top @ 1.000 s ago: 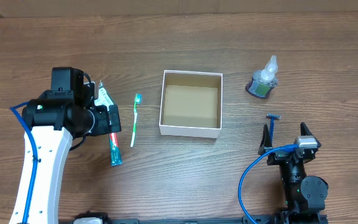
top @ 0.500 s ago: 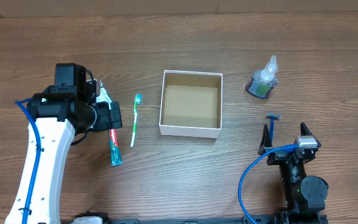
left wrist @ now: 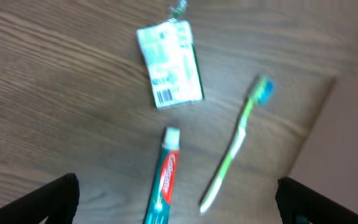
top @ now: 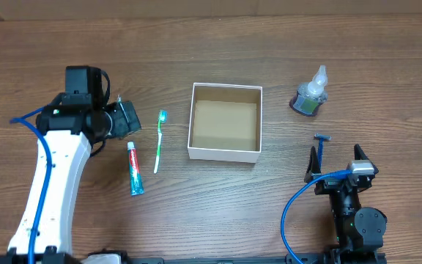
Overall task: Pack container
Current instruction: 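Move left gripper over the soap package and grasp it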
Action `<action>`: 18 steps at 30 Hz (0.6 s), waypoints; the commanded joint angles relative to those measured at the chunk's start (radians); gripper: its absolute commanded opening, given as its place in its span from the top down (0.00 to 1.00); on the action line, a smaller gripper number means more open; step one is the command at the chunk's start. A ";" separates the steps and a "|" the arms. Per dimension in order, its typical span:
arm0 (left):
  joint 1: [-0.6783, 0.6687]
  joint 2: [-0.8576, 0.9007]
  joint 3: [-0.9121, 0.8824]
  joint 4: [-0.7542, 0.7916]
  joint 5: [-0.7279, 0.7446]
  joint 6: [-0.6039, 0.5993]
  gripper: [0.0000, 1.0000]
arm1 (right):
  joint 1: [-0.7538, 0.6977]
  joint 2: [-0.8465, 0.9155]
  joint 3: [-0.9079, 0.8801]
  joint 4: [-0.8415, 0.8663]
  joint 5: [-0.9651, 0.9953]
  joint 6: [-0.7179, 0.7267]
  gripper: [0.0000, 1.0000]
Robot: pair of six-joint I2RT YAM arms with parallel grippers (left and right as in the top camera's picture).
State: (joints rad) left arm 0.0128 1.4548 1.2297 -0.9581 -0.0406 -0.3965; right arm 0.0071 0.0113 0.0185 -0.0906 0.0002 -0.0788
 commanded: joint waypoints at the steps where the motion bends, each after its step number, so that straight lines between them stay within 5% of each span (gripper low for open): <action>1: 0.000 0.096 0.017 0.082 -0.067 -0.109 0.00 | -0.003 -0.008 -0.011 0.006 -0.003 -0.001 0.00; 18: 0.002 0.541 0.017 0.433 -0.075 -0.124 0.00 | -0.003 -0.008 -0.011 0.006 -0.003 -0.001 0.00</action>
State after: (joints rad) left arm 0.0128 1.9568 1.2308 -0.5426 -0.1020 -0.4999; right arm 0.0071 0.0113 0.0185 -0.0902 0.0002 -0.0788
